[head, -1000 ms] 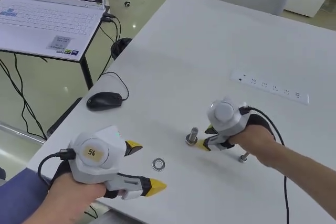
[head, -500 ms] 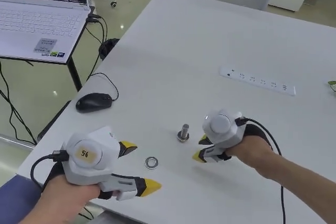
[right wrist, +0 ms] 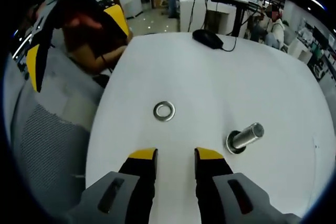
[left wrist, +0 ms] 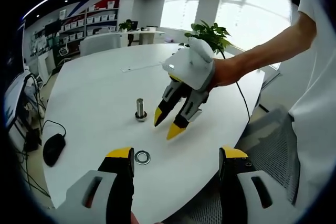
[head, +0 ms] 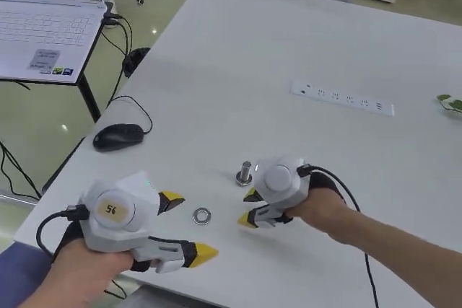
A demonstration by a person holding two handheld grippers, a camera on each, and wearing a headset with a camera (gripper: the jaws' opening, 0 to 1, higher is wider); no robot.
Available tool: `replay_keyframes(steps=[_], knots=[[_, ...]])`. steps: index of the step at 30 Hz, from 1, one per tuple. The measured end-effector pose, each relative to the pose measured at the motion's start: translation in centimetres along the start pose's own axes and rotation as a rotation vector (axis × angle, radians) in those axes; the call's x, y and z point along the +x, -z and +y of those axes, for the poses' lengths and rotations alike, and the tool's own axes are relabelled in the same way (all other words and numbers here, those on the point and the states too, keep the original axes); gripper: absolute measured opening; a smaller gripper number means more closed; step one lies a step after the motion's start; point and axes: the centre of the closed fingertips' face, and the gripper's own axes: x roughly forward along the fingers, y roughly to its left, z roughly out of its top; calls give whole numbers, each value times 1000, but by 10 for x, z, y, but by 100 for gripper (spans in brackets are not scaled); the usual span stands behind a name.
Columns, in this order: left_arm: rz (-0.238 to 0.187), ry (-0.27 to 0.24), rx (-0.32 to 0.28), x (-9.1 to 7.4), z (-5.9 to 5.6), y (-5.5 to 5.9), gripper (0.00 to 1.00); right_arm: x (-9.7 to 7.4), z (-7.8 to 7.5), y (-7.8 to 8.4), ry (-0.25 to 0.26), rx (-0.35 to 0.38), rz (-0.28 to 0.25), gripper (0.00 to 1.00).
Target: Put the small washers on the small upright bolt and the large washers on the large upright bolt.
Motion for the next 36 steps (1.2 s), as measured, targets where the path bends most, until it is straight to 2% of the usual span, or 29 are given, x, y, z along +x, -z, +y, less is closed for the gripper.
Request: replay_keyframes(steps=[7, 13, 22, 30, 36], knots=[[0, -3, 3, 1, -1, -2, 65, 24, 9, -21, -41, -31, -33, 30], [0, -14, -5, -2, 1, -1, 65, 35, 15, -24, -69, -41, -30, 30], [3, -25, -19, -4, 1, 3, 65, 45, 11, -37, -85, -95, -25, 30], [-3, -35, -31, -6, 1, 4, 65, 54, 13, -31, -118, -157, 24, 30], [-2, -39, -35, -6, 2, 6, 65, 55, 12, -36, -120, -176, 11, 29]])
